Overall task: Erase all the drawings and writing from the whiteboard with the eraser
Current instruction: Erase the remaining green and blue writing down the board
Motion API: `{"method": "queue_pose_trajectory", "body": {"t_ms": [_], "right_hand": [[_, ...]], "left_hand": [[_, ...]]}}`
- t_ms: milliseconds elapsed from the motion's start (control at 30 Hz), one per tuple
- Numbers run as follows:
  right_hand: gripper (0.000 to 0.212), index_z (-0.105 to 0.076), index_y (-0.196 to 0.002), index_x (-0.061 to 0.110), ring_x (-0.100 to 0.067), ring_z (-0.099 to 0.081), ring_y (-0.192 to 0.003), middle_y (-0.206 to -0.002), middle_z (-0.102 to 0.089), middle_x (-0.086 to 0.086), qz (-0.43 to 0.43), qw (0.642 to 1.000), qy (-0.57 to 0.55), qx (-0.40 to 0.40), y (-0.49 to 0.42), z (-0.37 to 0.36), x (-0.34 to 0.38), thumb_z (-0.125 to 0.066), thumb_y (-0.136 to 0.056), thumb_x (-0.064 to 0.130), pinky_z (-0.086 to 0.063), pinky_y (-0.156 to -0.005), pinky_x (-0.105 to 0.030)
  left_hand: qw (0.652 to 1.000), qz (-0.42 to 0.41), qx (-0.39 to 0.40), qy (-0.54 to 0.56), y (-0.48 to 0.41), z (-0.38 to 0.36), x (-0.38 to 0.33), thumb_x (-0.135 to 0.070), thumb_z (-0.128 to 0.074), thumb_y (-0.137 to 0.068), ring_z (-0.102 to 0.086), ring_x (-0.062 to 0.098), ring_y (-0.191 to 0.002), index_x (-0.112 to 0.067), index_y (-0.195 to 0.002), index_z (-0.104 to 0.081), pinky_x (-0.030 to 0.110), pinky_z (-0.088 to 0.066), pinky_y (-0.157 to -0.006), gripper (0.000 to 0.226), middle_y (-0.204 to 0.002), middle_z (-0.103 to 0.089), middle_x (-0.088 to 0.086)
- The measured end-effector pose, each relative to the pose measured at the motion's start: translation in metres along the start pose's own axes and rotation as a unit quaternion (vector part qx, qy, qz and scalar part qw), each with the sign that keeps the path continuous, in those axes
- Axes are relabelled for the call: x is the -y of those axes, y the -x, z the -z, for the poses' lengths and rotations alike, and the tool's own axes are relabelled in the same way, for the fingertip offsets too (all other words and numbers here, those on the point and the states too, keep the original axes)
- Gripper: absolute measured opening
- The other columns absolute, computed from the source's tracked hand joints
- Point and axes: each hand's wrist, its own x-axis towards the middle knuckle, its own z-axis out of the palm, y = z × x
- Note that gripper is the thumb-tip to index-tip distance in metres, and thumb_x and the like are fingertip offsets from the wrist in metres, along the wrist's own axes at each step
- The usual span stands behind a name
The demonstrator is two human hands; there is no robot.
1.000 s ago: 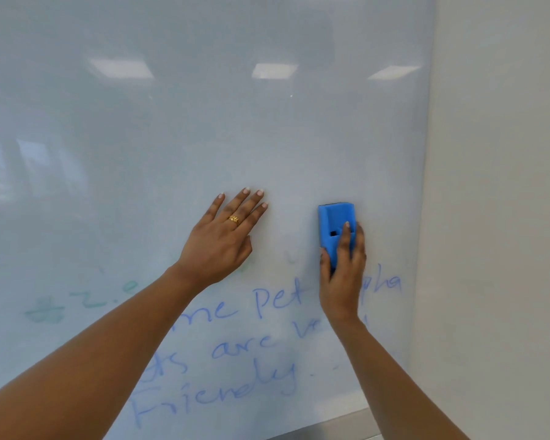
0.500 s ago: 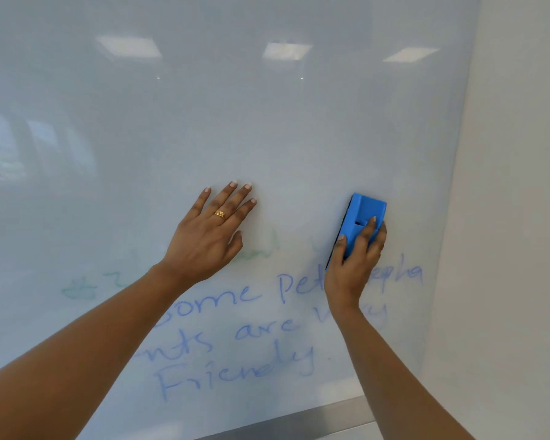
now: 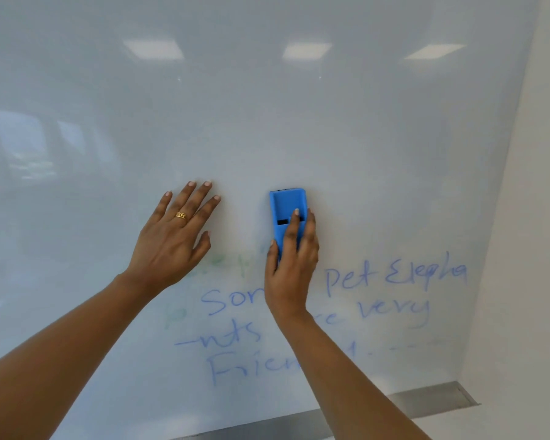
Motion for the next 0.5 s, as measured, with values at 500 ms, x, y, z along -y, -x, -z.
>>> {"method": "queue_pose_trajectory", "body": {"t_ms": [500], "right_hand": [[0.057,-0.018,-0.147,0.010,-0.023,-0.020,-0.135,-0.151,-0.019,-0.017,-0.009,0.999,0.039,0.007,-0.018,0.029,-0.045,-0.034,-0.096,0.031,-0.032,-0.108,-0.041]], "left_hand": [[1.000,0.026,0.016,0.005,0.033,0.004,0.030,-0.033,-0.030,-0.091,-0.004,0.011,-0.144,-0.010,-0.143,-0.034,0.033,-0.004,-0.116,0.057,-0.153,-0.025,0.007]]}}
